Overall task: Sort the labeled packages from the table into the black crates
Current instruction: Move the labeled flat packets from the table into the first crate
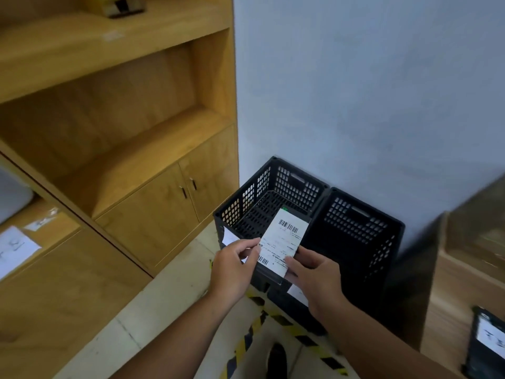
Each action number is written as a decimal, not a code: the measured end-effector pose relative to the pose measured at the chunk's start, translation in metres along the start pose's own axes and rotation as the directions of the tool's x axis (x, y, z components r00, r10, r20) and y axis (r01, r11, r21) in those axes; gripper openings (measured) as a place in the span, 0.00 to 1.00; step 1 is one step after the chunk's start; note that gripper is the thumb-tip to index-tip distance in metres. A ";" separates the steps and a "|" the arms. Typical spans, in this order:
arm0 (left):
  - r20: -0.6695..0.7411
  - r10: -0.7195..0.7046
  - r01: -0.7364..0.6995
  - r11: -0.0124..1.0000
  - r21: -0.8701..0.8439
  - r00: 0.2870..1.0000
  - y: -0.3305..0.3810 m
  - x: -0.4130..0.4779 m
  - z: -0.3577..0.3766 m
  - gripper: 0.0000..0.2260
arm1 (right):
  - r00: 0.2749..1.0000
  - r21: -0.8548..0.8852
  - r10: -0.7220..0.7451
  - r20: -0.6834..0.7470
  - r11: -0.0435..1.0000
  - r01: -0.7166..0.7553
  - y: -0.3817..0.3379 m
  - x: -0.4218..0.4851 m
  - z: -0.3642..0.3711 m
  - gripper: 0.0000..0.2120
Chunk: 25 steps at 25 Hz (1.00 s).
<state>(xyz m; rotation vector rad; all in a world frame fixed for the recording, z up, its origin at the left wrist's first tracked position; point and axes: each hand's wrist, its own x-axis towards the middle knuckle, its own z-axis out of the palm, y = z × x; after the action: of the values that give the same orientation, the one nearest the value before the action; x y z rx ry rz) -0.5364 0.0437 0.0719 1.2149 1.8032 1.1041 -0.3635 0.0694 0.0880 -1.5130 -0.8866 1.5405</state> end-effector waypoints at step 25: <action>0.120 -0.033 0.033 0.999 0.001 0.992 -0.058 0.223 -0.089 0.10 | 1.000 -0.016 0.010 -0.018 1.000 -0.011 -0.041 0.165 0.169 0.15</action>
<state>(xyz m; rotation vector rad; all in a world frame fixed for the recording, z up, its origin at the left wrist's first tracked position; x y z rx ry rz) -0.7072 0.2179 0.0364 1.2205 1.7258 0.9921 -0.5264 0.2426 0.0586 -1.5432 -0.8838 1.5282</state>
